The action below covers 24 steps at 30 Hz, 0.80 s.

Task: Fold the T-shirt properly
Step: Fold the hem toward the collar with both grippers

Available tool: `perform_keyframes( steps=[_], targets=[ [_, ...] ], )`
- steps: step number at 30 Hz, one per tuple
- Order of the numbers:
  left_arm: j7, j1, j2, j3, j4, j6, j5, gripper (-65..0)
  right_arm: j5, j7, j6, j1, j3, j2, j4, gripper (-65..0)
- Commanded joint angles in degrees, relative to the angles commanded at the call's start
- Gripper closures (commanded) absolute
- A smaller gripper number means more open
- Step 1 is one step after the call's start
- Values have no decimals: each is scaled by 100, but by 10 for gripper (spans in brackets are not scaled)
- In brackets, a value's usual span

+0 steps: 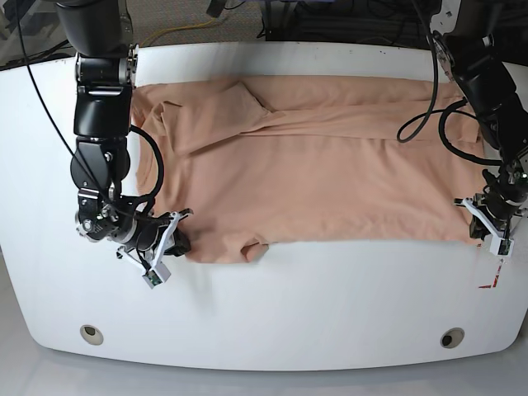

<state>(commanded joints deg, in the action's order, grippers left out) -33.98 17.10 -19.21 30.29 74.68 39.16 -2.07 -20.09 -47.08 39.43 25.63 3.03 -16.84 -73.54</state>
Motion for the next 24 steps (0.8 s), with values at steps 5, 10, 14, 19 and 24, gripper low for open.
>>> perform_keyframes(
  steps=[5,10,14,19,24],
  targets=[
    [-114,-264,18,18,545,0,0,0,-35,-352,0,-193,9,-105,-730,0],
    [-624,-545,18,149,993,84,-9,0,-62,-360,9,-633,9,-308,-1319,0],
    [-862,-818,35,519,1222,84,0,0,-62,-536,9,-1099,220,-316,-1899,0],
    [-1099,-1327,35,580,1600,84,0,0,-70,-1037,18,-1899,765,-255,-2796,0],
    [-1099,-1732,35,668,1670,84,-9,0,-70,-1046,18,-2699,879,-176,-3349,0]
  ],
)
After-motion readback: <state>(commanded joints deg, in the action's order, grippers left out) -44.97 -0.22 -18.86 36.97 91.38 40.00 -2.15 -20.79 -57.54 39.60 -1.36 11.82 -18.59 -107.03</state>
